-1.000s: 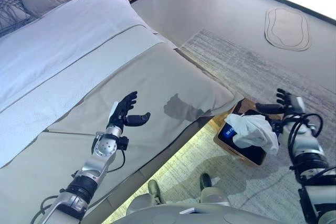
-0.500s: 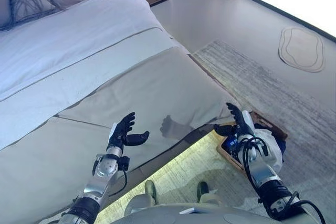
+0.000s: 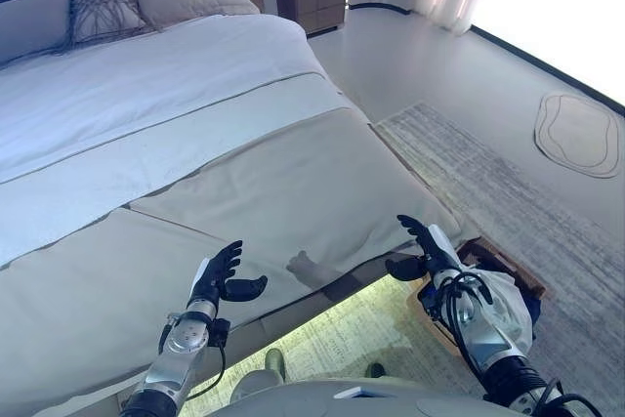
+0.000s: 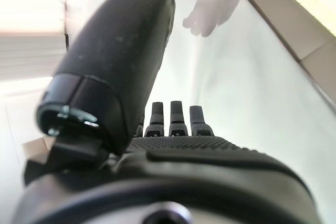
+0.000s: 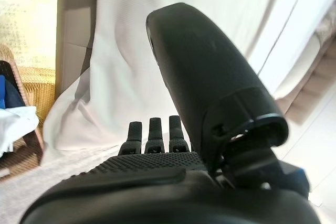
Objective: Pick up the clothes from the bed and place them into the basket
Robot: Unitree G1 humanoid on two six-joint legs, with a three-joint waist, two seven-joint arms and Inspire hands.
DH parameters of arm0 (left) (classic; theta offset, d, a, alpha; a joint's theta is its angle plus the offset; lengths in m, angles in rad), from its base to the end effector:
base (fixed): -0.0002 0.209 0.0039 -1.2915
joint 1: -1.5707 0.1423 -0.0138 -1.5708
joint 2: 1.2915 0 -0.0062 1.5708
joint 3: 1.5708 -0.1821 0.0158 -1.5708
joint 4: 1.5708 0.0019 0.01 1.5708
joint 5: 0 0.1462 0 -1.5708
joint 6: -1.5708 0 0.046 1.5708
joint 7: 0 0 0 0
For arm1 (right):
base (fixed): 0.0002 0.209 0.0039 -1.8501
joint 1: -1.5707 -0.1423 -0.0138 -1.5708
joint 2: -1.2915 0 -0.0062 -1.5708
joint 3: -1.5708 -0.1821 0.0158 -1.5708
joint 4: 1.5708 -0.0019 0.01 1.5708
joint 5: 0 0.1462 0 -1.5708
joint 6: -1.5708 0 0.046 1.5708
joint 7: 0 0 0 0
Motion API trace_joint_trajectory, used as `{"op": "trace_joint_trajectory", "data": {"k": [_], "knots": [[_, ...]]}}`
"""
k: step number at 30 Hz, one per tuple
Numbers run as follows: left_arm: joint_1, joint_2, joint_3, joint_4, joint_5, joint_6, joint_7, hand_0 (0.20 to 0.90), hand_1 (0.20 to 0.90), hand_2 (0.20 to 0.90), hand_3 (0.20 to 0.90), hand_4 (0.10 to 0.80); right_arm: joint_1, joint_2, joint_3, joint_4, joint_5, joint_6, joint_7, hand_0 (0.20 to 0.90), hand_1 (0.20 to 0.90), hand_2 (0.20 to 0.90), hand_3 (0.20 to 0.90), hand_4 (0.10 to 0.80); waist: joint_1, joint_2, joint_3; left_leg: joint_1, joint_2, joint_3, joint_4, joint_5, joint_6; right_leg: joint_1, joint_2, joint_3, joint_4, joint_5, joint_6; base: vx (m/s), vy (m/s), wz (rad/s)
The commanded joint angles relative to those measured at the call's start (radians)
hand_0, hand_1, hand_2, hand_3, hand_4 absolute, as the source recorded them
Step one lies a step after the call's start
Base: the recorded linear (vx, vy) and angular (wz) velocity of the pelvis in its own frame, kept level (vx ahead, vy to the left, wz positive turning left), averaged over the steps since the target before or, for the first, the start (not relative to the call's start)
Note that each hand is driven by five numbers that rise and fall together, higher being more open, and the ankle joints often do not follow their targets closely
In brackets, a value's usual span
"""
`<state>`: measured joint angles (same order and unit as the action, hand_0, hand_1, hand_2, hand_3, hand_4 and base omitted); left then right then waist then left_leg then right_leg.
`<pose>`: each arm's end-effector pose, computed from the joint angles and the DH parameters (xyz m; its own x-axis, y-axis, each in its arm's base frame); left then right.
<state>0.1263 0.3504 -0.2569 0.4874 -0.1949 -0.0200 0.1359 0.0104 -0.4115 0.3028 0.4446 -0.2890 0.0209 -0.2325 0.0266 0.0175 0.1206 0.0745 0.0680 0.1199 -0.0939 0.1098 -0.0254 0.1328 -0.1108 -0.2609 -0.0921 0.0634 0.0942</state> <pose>0.1412 0.2066 -0.0602 0.8113 0.1067 -0.5748 0.0381 0.9715 0.2342 0.1777 -0.2080 -0.0372 0.9209 -0.1060 -0.3752 -0.2000 0.6976 -0.6880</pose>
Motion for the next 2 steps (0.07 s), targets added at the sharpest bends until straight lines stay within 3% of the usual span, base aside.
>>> {"op": "trace_joint_trajectory", "data": {"k": [1, 2], "knots": [[-0.070, -0.010, 0.042, 0.025, -0.020, -0.023, -0.027, 0.900, 0.900, 0.900, 0.900, 0.800, -0.071, -0.042, 0.015, -0.080, -0.177, -0.054, -0.082, 0.900, 0.900, 0.900, 0.900, 0.800, 0.022, -0.018, -0.014, 0.042, -0.043, -0.033, 0.007, -0.112, -0.002, 0.017, 0.019, -0.005, 0.060, -0.081, -0.010, -0.035, 0.013, 0.07], [-0.063, -0.011, 0.042, 0.024, -0.018, -0.029, -0.040, 0.900, 0.900, 0.900, 0.900, 0.800, -0.067, -0.051, 0.025, -0.080, -0.219, -0.049, -0.092, 0.900, 0.900, 0.900, 0.900, 0.800, 0.028, -0.019, -0.012, 0.041, -0.044, -0.037, 0.007, -0.112, -0.001, 0.018, 0.017, -0.009, 0.062, -0.081, -0.009, 0.000, 0.000, 0.00]]}}
